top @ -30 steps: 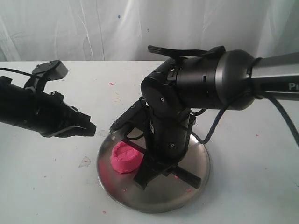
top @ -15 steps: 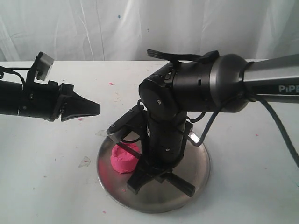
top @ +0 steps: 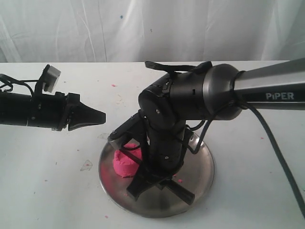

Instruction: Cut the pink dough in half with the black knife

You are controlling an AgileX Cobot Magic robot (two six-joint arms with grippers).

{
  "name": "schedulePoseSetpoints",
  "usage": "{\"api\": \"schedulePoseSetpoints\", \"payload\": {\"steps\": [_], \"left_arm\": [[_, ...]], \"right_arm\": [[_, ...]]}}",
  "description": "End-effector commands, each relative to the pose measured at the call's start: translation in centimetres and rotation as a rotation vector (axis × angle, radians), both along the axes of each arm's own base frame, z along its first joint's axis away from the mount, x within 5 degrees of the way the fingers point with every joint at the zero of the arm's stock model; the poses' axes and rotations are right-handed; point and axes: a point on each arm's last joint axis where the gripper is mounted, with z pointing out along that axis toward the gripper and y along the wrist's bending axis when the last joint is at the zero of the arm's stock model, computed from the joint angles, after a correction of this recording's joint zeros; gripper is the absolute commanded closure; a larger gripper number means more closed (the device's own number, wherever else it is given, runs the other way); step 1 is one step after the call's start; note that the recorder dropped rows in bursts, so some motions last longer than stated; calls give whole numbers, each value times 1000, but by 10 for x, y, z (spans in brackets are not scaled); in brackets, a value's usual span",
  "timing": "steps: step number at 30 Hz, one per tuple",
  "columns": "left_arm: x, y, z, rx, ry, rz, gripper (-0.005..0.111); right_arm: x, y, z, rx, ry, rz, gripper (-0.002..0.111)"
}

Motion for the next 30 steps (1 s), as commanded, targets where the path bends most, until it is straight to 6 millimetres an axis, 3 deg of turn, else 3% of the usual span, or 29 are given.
{"api": "schedulePoseSetpoints", "payload": {"steps": [1,14,30], "left_arm": [[3,0,5,-34,-40,12,107],[0,-33,-1,52,-57,-24,107],[-1,-32,-3,76,-57,-27,107]], "right_arm": [[3,-1,1,-22,-36,-7,108],[5,-2,1,-33,-51,6,108],[6,-1,2,-24,-61,7,108]]}}
